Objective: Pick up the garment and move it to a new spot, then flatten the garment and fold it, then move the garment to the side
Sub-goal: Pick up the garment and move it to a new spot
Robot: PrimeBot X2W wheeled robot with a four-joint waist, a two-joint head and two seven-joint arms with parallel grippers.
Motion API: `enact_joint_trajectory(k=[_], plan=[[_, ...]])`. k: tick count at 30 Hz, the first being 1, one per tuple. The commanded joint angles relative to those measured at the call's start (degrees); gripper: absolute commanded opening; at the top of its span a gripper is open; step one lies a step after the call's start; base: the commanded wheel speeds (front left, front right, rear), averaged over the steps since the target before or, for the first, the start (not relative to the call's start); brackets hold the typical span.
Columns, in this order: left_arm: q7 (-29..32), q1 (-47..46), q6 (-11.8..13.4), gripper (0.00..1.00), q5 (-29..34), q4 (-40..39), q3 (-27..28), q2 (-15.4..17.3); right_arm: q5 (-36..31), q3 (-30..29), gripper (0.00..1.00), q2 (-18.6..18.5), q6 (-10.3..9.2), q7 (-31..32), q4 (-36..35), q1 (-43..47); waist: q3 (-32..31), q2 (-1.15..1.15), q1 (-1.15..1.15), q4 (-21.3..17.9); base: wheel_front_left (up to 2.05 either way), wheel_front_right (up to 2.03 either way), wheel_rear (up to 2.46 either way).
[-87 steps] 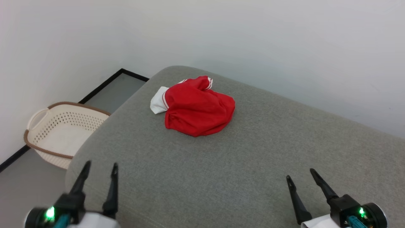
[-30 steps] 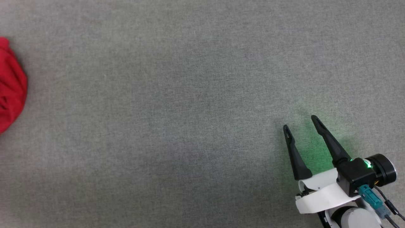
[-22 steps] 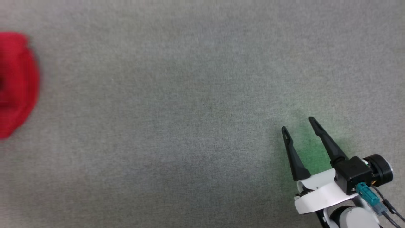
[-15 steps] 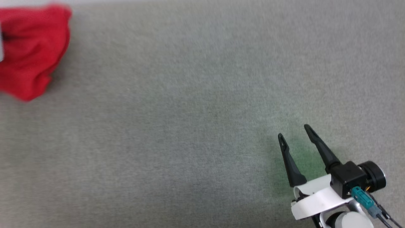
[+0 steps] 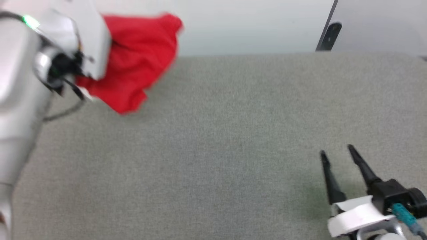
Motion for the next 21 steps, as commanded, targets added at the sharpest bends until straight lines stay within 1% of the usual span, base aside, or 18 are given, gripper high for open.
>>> enact_joint_trajectory(k=[1,4,8,12,16,21], plan=[[0.04,1.10,-0.13,0.00,-0.23,-0.79,-0.29,-0.38,-0.07,-0.89,1.00,-0.33,-0.06,0.07,0.34,0.91,-2.56,0.00,0.00,-0.37,0.00,0.00,0.00],[1.01,4.00,-0.13,0.00,-1.68,-4.19,-1.39,-1.84,-0.60,-3.71,1.00,-0.99,-0.06,-0.09,0.79,1.03,-2.42,0.00,0.00,-2.96,0.00,0.00,0.00],[2.35,6.91,-0.12,0.00,-3.17,-8.09,-2.54,-2.28,-1.23,-6.92,1.00,-0.89,-0.06,-0.21,1.26,1.40,-1.81,0.00,0.00,-7.56,0.00,0.00,0.00],[3.40,9.76,0.85,0.00,-4.23,-10.54,-3.51,-3.30,-1.63,-9.04,1.00,-0.56,-0.06,-0.61,2.02,1.66,-1.38,0.00,0.00,-12.57,0.00,0.00,0.00],[3.97,12.60,2.02,0.00,-5.02,-11.44,-4.26,-3.89,-1.52,-9.36,1.00,-0.04,-0.06,-0.88,2.33,1.86,-0.96,0.00,0.00,-17.33,0.00,0.00,0.00],[4.35,17.40,4.54,0.00,-5.47,-10.01,-5.69,-4.60,-0.83,-7.50,1.00,0.58,-0.06,-1.01,3.10,1.65,-0.13,0.00,0.00,-22.09,0.00,0.00,0.00]])
